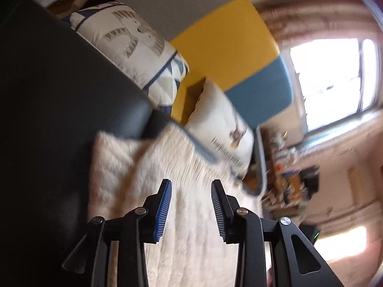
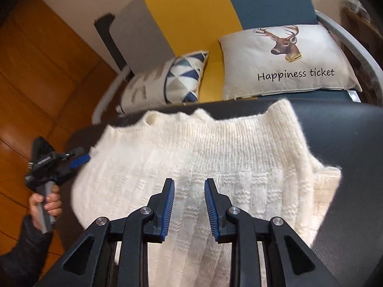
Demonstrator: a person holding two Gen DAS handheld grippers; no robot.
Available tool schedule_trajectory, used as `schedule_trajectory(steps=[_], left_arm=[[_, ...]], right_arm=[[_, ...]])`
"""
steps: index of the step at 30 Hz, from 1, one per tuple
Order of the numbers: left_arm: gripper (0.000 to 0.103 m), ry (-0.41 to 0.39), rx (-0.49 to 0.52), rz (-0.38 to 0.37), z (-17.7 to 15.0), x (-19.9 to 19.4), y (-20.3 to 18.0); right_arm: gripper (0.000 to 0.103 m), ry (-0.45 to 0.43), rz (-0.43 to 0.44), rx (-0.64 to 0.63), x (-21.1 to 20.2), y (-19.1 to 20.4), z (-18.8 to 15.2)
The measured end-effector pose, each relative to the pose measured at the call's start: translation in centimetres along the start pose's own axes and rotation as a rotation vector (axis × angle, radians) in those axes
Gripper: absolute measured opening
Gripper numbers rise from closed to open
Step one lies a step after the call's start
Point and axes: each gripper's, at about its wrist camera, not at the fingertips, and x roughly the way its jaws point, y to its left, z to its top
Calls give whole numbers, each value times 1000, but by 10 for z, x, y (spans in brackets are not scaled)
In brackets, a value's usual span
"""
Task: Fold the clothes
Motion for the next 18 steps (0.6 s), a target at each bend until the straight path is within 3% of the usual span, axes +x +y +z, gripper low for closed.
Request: schedule_trajectory(steps=[2, 4, 8, 13, 18], left_arm=[[34, 44, 45, 59, -7, 11, -6], [34, 63, 83, 102, -10, 16, -10], [33, 118, 102, 146, -11, 23, -7], [28, 158, 103, 143, -27, 19, -3], [28, 196, 134, 139, -71, -4, 0]], right_arm=[[27, 55, -36, 12, 15, -2, -3], [25, 56, -41, 5, 16, -4, -6], [23, 116, -47, 22, 19, -7, -12], [22, 181, -70, -17, 10, 0, -36], [22, 194, -18, 30, -20, 3, -95]])
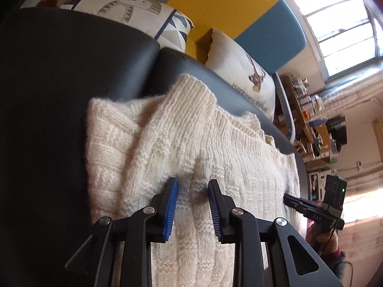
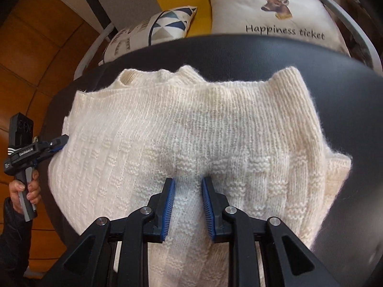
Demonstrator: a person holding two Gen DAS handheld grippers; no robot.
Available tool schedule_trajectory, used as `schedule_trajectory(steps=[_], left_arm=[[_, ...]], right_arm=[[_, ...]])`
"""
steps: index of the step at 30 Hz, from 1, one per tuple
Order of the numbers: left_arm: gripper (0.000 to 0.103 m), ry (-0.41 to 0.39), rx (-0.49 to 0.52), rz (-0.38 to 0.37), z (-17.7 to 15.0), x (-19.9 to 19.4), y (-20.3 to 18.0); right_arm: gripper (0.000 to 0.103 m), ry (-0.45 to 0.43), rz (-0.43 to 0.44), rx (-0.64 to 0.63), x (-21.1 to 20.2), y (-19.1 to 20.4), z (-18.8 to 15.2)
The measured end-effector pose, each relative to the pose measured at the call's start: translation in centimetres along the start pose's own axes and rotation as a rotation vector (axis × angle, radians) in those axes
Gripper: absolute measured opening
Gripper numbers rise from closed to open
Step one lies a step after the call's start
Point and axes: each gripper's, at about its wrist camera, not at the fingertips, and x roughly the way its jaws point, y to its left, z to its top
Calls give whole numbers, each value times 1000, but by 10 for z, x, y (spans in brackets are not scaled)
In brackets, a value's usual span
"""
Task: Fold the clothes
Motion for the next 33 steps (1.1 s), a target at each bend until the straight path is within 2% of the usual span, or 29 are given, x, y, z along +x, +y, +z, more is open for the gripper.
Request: schedule_trajectory(steps=[3, 6, 9, 11, 14, 17, 20, 23, 25, 29, 33], left_arm=[[28, 17, -13, -20, -34, -13, 2], [28, 32, -17, -22, -66, -29, 3], [28, 27, 67, 32, -96, -46, -10], [28, 1, 157, 47, -108, -60, -31], [30, 19, 293, -48, -120, -68, -76], [30, 68, 392, -127, -128, -49, -128], [30, 160, 459, -194, -140, -13, -173], [30, 254, 575, -212, -158, 25, -217], [30, 285, 625, -205, -166, 40, -235], [30, 346, 714, -192, -179, 70, -268], [30, 368, 720, -176, -171, 87, -281]], right_arm=[[23, -7, 66, 35, -14, -1, -47], [24, -80, 162, 84, -45, -6, -93], [26, -247, 254, 121, -101, -22, -142], [28, -291, 277, 118, -133, -38, -178], [29, -291, 271, 157, -155, -65, -221], [31, -287, 263, 178, -163, -85, -256], [32, -292, 322, 138, -156, -83, -267], [32, -258, 356, 84, -140, -75, -256], [32, -235, 338, 66, -131, -76, -252], [32, -175, 400, 38, -113, -84, -239], [32, -95, 444, 13, -95, -87, -226]])
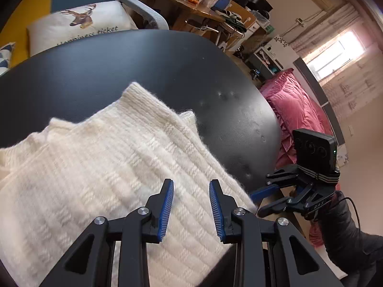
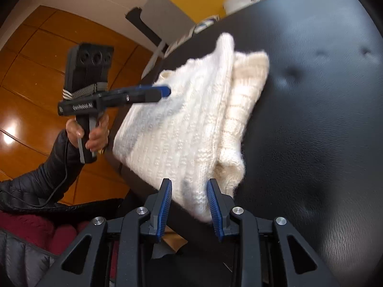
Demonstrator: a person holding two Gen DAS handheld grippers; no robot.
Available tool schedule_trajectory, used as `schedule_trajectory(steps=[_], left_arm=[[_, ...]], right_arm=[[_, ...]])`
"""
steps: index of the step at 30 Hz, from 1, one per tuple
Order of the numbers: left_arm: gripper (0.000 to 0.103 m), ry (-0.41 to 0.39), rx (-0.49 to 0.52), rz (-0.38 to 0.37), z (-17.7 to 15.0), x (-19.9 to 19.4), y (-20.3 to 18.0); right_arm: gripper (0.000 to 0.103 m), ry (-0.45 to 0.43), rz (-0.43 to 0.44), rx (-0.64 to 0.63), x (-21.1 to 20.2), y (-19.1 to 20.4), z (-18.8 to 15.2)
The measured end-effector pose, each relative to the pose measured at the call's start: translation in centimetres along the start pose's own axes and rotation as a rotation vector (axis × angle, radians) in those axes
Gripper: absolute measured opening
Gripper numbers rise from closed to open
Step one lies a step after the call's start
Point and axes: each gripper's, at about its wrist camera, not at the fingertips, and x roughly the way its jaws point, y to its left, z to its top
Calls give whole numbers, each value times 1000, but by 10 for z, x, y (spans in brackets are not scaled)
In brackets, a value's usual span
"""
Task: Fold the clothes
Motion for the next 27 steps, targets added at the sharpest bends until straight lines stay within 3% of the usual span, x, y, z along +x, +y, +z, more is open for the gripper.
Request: schedule_trajectory(steps=[5, 8, 10, 15, 21, 24, 25, 27], left_arm=[[30, 23, 31, 21, 15, 12, 1], [30, 43, 55, 39, 18, 23, 1], [30, 55, 71, 45, 18, 30, 0], [30, 114, 97, 80, 13, 51, 0], [30, 84, 51, 48, 14, 37, 9], [30, 29, -1, -3, 16, 13, 22], [30, 11, -18, -20, 17, 5, 27], [30, -42, -41, -11, 17, -17, 36]], right_arm=[[32, 141, 105, -29, 17, -1, 6], [32, 182, 212, -73, 18, 11, 10], [32, 246, 203, -119, 23, 19, 11], [28, 433, 30, -140, 49, 16, 2], [23, 395, -28, -125, 41, 20, 0], [24, 319, -104, -119, 20, 26, 2], [29, 277, -145, -127, 9, 31, 4], [30, 187, -230, -144, -16, 42, 9]])
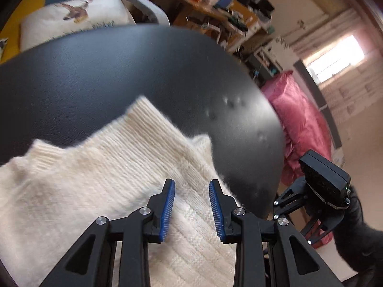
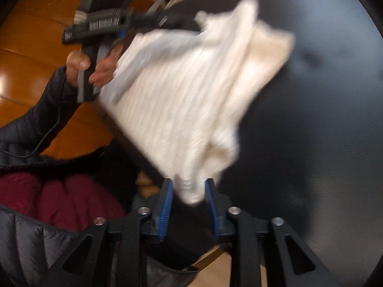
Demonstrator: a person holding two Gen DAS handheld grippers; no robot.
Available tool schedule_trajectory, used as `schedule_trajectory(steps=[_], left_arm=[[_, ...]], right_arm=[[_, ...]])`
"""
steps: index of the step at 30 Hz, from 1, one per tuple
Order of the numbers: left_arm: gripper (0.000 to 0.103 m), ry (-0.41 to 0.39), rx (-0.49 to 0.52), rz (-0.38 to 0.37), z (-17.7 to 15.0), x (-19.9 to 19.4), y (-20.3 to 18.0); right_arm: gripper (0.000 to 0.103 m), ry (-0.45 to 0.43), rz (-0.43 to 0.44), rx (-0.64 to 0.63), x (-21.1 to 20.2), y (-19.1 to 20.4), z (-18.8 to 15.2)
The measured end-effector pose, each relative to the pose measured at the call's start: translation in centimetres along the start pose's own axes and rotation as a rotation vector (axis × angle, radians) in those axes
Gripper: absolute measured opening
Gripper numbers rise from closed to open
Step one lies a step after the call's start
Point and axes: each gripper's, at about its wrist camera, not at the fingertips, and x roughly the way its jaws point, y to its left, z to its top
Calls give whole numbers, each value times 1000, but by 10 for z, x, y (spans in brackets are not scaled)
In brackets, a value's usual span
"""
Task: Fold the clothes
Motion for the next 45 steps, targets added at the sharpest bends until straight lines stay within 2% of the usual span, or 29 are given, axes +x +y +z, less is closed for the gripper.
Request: schedule_trajectory(steps=[4, 8, 12, 16, 19, 21, 22, 25, 27, 28, 29, 31, 35, 40, 45], left_arm=[[31, -84, -63, 23, -10, -43, 28], [31, -132, -96, 108, -34, -66, 47], [31, -180, -110, 159, -63, -81, 56], [31, -157, -92, 223, -80, -76, 60], [31, -122, -83, 257, -85, -73, 70], [35, -99, -75, 269, -79, -68, 79], [37, -84, -72, 285, -76, -64, 83], [38, -56, -61, 359, -68, -51, 93], [31, -53, -66, 389, -66, -41, 97], [13, -51, -68, 404, -66, -36, 99], [9, -57, -73, 414, -66, -33, 100], [5, -101, -93, 406, -67, -36, 99], [4, -196, -135, 414, -68, -44, 102], [4, -206, -167, 428, -68, -35, 104], [7, -230, -228, 338, -79, -66, 104]], right_arm=[[30, -197, -141, -48, -49, 20, 20], [30, -301, -174, -91, -30, 38, 70], [30, -273, -177, -95, 19, 50, 118], [30, -180, -184, -89, 74, 64, 151], [30, -137, -184, -82, 90, 77, 160], [31, -129, -177, -64, 99, 80, 162], [31, -131, -172, -56, 101, 81, 163], [31, -138, -160, -36, 103, 81, 158], [31, -128, -208, -34, 107, 80, 155], [30, -127, -218, -32, 108, 80, 154], [30, -128, -224, -30, 108, 79, 152], [30, -129, -236, -25, 109, 77, 148], [30, -148, -236, 2, 110, 73, 141], [30, -152, -262, 5, 116, 77, 138], [30, -147, -270, 19, 118, 81, 136]])
